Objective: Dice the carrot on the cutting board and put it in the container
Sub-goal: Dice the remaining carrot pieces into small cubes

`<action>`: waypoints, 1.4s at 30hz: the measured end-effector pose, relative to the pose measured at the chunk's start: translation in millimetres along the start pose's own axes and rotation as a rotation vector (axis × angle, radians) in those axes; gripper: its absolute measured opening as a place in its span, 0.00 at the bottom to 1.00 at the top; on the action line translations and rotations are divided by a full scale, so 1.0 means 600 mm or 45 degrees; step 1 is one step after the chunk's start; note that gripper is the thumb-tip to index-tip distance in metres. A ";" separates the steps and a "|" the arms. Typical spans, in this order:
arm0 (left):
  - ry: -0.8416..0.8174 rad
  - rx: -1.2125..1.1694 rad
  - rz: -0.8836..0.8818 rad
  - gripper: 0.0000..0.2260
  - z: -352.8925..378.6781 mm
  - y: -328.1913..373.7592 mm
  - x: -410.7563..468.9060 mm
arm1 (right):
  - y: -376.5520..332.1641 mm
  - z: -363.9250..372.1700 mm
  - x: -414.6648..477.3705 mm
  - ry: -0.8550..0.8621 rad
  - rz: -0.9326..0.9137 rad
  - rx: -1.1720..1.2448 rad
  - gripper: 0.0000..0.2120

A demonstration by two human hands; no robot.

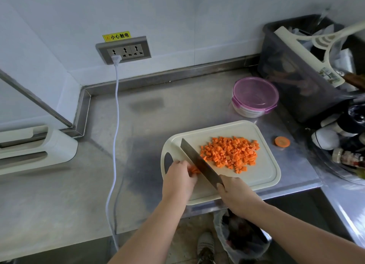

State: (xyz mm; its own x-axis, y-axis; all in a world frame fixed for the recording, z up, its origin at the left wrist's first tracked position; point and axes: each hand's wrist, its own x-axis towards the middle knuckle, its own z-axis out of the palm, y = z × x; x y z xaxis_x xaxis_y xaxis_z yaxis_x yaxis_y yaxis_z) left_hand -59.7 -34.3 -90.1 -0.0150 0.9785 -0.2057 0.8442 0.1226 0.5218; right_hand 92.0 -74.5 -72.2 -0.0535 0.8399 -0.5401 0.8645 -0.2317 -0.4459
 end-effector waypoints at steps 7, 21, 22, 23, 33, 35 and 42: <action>-0.003 -0.007 0.002 0.09 -0.002 -0.001 -0.003 | -0.005 -0.005 -0.018 0.089 -0.082 -0.009 0.13; 0.005 0.227 0.189 0.11 -0.006 0.001 -0.009 | -0.005 0.008 -0.027 0.138 -0.090 -0.004 0.14; 0.008 0.223 0.175 0.11 -0.006 0.001 -0.008 | -0.005 0.007 -0.027 0.136 -0.088 -0.006 0.14; 0.007 0.216 0.165 0.12 -0.006 0.002 -0.008 | -0.005 0.007 -0.028 0.133 -0.087 -0.008 0.14; 0.027 0.076 0.009 0.09 -0.021 -0.016 -0.019 | -0.015 0.018 -0.036 0.124 -0.115 -0.038 0.14; 0.018 0.055 -0.006 0.12 -0.023 -0.019 -0.020 | -0.017 0.020 -0.036 0.125 -0.113 -0.056 0.14; -0.023 0.057 -0.004 0.11 -0.018 -0.008 -0.019 | -0.020 0.023 -0.031 0.107 -0.071 -0.103 0.12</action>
State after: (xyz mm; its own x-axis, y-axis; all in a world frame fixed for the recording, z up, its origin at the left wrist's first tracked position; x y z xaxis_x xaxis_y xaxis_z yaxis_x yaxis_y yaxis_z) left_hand -69.6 -44.4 -81.3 -0.0087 0.9750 -0.2222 0.8673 0.1179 0.4836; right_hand 75.9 -94.3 -66.5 -0.0634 0.8891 -0.4532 0.8991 -0.1462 -0.4126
